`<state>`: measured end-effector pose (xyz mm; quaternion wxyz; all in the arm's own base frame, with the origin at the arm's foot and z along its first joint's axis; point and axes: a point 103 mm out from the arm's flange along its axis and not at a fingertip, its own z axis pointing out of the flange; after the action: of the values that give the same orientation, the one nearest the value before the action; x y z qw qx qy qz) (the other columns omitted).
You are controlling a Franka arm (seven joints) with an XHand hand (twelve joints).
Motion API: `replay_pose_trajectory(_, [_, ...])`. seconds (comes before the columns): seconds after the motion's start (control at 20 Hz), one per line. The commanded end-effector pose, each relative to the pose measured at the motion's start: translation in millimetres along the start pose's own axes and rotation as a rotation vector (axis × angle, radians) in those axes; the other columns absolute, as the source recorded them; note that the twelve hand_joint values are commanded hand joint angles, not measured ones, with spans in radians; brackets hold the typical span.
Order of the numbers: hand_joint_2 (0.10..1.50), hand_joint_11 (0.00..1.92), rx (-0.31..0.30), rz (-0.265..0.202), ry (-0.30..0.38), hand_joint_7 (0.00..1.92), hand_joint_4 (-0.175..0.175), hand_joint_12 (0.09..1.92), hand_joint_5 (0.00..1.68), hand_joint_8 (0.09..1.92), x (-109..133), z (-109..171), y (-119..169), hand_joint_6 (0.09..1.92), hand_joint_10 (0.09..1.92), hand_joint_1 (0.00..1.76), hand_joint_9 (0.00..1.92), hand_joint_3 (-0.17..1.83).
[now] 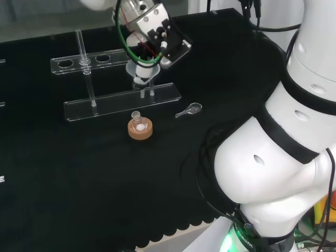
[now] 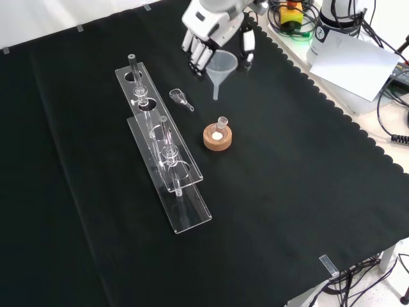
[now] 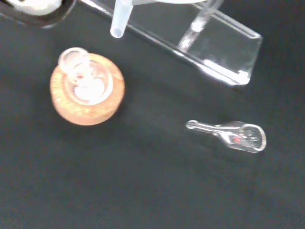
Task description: Put the funnel back on the funnel stand.
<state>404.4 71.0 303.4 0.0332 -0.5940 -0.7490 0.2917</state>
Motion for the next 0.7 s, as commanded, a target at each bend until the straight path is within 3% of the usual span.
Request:
replay_pose_trajectory(0.05, [0.65,0.68,-0.015,0.054,0.020,0.56,0.000,1.27,0.59,0.66,-31,-6,-8,0.80,0.42,0.79,0.94,0.55])
replay_pose_trajectory(0.7, [0.65,0.68,-0.104,0.150,0.065,0.57,0.001,1.26,0.59,0.67,-90,-19,-7,0.81,0.43,0.80,0.94,0.55])
